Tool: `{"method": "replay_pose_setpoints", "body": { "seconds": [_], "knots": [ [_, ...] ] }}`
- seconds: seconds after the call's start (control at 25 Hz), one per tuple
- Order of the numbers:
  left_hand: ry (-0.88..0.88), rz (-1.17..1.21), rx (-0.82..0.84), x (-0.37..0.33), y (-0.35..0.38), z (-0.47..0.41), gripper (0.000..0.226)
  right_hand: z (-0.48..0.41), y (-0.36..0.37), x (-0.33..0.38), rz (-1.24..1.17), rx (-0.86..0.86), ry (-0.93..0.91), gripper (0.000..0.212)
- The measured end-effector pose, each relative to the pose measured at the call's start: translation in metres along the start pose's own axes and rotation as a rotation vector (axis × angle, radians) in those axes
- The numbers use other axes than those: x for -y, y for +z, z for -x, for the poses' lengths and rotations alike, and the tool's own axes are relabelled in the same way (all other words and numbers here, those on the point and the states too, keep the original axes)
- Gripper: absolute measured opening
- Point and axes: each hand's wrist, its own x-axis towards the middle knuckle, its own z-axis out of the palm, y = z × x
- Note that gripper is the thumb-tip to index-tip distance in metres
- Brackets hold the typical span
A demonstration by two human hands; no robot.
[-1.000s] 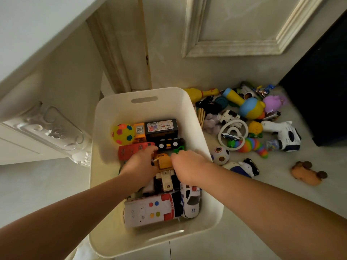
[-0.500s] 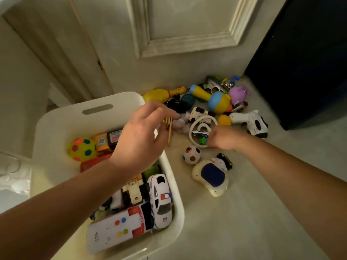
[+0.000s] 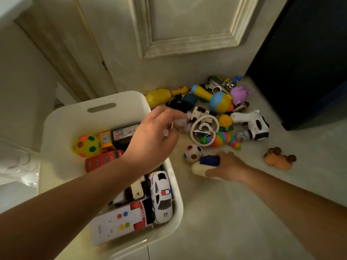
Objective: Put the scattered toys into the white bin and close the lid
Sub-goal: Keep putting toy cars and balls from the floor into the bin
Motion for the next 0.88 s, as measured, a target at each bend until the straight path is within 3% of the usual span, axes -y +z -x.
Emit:
{"method": "replay_pose_setpoints", "body": {
  "seconds": [0.16, 0.32, 0.44, 0.52, 0.6, 0.72, 0.8, 0.88],
  "knots": [
    [-0.204, 0.176, 0.116, 0.007, -0.035, 0.009, 0.052, 0.054, -0.084, 0.038, -0.318, 0.072, -0.213, 0.043],
    [-0.257, 0.335, 0.321, 0.009, -0.072, 0.018, 0.085, 0.105, -0.103, 0.101, -0.648, 0.336, -0.531, 0.059],
    [-0.385, 0.551, 0.292, 0.018, -0.109, 0.026, 0.075, 0.108, -0.081, 0.145, -0.785, 0.543, -0.606, 0.052],
    [-0.483, 0.609, 0.262, 0.031, -0.127, 0.037, 0.053, 0.104, -0.060, 0.171, -0.847, 0.581, -0.558, 0.047],
    [-0.648, 0.559, 0.270, 0.052, -0.133, 0.052, 0.039, 0.096, -0.032, 0.192, -0.758, 0.533, -0.524, 0.047],
    [-0.949, 0.337, 0.418, 0.090, -0.127, 0.076, 0.056, 0.080, 0.023, 0.214, -0.561, 0.468, -0.416, 0.054],
    [-0.986, 0.136, 0.562, 0.104, -0.120, 0.085, 0.063, 0.076, 0.056, 0.224, -0.434, 0.493, -0.356, 0.052],
    [-0.864, -0.100, 0.659, 0.110, -0.110, 0.085, 0.056, 0.076, 0.076, 0.231, -0.345, 0.498, -0.322, 0.044]
  ]
}}
